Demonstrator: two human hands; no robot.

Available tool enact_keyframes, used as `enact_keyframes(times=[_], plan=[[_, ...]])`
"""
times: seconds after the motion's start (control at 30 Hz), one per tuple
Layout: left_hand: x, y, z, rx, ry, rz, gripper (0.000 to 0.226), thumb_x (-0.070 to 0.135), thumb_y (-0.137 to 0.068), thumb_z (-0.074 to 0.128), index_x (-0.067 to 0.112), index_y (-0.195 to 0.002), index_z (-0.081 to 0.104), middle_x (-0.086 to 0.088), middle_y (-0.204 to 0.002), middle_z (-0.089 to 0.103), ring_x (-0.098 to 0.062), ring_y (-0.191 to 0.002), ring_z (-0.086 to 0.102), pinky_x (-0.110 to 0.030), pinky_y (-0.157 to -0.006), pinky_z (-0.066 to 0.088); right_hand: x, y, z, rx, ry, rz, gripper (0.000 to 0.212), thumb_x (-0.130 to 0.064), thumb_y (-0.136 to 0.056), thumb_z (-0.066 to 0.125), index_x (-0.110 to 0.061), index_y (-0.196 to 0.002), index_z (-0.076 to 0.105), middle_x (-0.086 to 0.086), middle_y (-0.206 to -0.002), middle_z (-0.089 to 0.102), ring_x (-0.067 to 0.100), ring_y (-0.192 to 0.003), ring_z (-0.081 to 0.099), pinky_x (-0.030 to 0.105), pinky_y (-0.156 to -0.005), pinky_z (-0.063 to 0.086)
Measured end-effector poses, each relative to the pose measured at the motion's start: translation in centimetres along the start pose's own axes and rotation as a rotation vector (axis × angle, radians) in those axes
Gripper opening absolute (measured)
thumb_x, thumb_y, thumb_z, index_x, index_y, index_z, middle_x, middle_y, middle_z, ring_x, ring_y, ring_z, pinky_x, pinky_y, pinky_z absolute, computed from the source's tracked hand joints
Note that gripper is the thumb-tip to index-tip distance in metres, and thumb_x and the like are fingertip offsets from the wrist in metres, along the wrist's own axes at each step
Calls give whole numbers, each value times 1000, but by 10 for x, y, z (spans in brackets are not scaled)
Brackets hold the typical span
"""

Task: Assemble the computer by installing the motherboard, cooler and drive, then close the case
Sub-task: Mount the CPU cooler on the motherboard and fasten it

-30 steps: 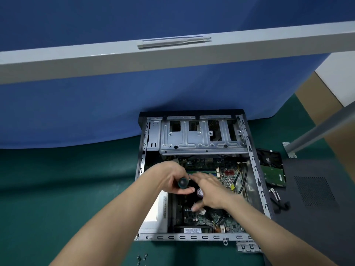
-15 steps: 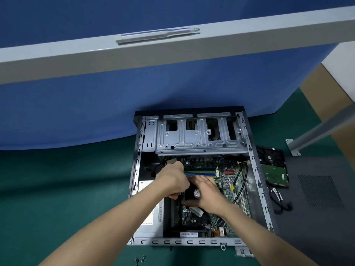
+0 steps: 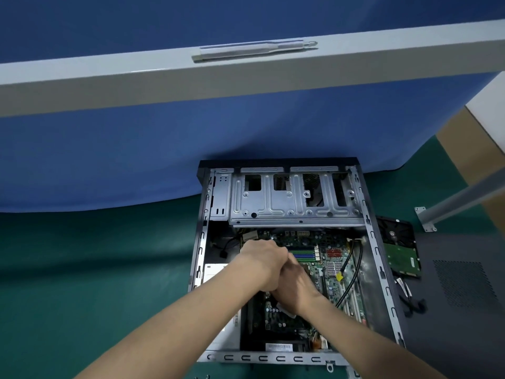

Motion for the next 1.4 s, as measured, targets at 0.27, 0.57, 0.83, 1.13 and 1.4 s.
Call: enact_keyframes(times=[0.27, 0.57, 0.83, 1.13, 1.4], plan=[[2, 2, -10, -34, 144, -114, 25, 18, -83, 55, 6, -104, 57, -6, -94, 61, -25, -84, 64, -32, -69, 47, 7, 1, 12, 3, 17, -77, 37, -6, -92, 44, -6, -128, 54, 15, -131, 54, 32, -129, 35, 36, -113, 18], [-19, 20, 4, -46, 302, -244, 2, 14, -92, 52, 12, -92, 54, -6, -91, 67, -25, -100, 65, -23, -63, 41, 0, 8, -2, 226, -18, -104, 15, -32, -94, 57, -19, -90, 62, -1, -85, 58, 22, -83, 50, 31, -80, 40], [-18, 30, 14, 152, -112, 61, 24, 33, -96, 48, 12, -93, 59, -8, -97, 66, -27, -88, 64, -30, -67, 36, 6, 8, 7, 112, -37, -100, 17, -17, -98, 41, -15, -108, 54, 6, -111, 53, 26, -105, 45, 39, -105, 20], [-21, 31, 14, 154, 164, -206, 14, 22, -95, 49, 13, -103, 55, -10, -108, 61, -30, -97, 60, -32, -71, 39, 5, 6, 8, 132, 26, -66, 31, -36, -97, 40, -14, -102, 61, 3, -99, 57, 22, -95, 52, 35, -97, 24], [-10, 33, 8, 210, 249, -70, 43, 41, -98, 34, 10, -77, 54, -10, -76, 67, -24, -65, 64, -28, -61, 38, 3, 7, 7, -3, 11, -56, 34, -3, -82, 61, -14, -114, 58, 4, -123, 48, 24, -117, 30, 40, -112, 10]])
Point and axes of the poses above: each hand's wrist, its own y-axis away from the middle knuckle, its own z-axis out of the palm, x = y × z, the point moved 2 cm from there along -y, towards the middle knuckle
